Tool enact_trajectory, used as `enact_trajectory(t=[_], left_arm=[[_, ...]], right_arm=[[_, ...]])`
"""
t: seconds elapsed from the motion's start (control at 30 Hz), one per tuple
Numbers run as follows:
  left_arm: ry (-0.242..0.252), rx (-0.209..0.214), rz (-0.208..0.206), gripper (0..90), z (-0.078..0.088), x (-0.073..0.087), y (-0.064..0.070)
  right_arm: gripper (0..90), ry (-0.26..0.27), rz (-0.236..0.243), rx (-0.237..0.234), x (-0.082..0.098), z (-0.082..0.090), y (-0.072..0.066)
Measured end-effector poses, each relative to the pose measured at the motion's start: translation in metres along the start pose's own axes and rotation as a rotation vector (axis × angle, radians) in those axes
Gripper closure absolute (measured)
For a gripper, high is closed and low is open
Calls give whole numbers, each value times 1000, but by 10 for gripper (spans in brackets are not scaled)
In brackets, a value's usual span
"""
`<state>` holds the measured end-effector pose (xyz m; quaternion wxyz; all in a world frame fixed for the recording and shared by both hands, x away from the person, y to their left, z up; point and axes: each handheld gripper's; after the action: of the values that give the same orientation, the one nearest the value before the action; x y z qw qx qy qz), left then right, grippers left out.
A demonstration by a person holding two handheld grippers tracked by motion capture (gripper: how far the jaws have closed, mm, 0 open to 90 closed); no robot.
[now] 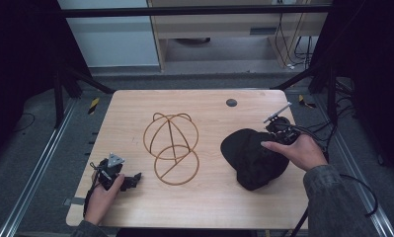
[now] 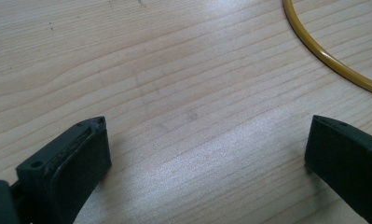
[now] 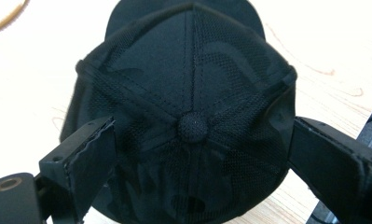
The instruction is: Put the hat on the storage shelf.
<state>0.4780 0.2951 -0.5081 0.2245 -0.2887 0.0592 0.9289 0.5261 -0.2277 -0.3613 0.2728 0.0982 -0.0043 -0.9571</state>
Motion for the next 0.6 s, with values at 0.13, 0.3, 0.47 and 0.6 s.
enact_trajectory(t=[0.13,0.3,0.47,0.6], left_arm=[[1,2,-2,0,0,0,1],[0,5,-10,0,0,0,1],[3,8,-11,0,-1,0,2],[4,11,-12,0,-1,0,3]], right_arm=[[74,-17,-5,-21,-3,-7,0],[75,-30,10,-43,-3,-12,1],[156,-44,22,-43,-2,-20,1],[244,-50,25,-58,1,-23,3]])
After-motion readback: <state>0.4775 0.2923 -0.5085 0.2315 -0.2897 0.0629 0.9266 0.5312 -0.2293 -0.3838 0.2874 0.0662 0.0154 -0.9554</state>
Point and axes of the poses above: each handheld gripper's, and its own axes: z roughly backward along the jaws, x roughly out of its underside, y roughly to its right, and after that the axes turned 11 degrees about -y, right-handed
